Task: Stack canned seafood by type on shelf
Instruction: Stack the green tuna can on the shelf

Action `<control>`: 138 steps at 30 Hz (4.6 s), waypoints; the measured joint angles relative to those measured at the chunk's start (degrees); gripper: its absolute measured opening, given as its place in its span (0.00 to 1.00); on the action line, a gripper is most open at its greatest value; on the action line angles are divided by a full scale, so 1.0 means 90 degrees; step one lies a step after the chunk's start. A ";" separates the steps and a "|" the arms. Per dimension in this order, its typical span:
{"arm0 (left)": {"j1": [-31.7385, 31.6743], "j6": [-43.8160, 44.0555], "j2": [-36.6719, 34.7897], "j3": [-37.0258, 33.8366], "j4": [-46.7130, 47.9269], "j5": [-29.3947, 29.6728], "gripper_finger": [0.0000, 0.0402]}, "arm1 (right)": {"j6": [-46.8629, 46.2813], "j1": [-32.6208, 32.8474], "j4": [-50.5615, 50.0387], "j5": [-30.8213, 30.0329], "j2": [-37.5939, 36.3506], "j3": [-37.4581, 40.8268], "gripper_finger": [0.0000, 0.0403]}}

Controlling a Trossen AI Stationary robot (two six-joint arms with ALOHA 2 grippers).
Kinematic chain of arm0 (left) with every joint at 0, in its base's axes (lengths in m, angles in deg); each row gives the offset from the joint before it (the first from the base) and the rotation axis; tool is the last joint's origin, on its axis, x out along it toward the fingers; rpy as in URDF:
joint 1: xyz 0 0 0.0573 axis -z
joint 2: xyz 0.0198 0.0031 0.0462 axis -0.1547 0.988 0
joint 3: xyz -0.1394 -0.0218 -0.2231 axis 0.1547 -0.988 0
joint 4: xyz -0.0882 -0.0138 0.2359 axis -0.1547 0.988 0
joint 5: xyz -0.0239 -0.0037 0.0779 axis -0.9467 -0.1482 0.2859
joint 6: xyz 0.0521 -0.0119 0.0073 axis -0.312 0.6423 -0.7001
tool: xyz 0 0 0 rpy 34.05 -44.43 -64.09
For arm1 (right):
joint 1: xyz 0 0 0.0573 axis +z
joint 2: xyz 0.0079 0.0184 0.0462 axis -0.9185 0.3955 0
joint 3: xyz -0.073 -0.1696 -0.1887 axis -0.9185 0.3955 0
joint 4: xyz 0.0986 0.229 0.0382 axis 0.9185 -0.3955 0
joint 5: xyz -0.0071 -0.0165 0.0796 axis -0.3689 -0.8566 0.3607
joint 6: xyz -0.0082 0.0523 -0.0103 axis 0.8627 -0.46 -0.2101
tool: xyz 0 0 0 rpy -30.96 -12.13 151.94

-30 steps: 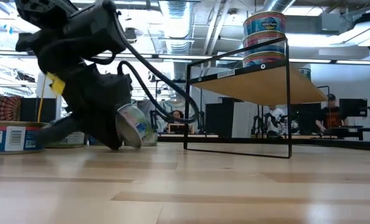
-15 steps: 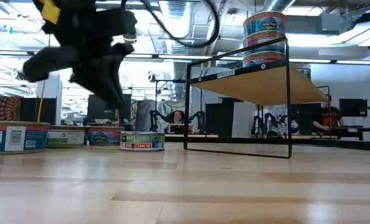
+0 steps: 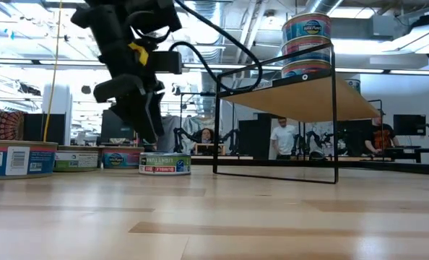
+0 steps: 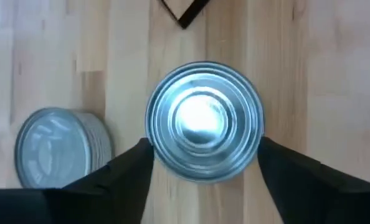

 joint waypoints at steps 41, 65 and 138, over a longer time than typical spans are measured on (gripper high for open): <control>-0.1565 -0.1808 -0.0324 -0.1175 -0.1616 -0.0317 0.52 | 0.1557 -0.2324 0.1488 0.2630 0.3101 -0.1151 0.81; -0.0084 -0.2160 -0.0313 -0.1345 -0.2513 0.0255 0.52 | 0.0585 -0.2548 0.0130 0.3489 0.3136 -0.1151 0.81; 0.1501 0.0874 -0.0560 -0.1155 -0.1165 -0.0405 0.52 | 0.1047 -0.2211 0.1735 0.3656 0.3397 -0.1197 0.81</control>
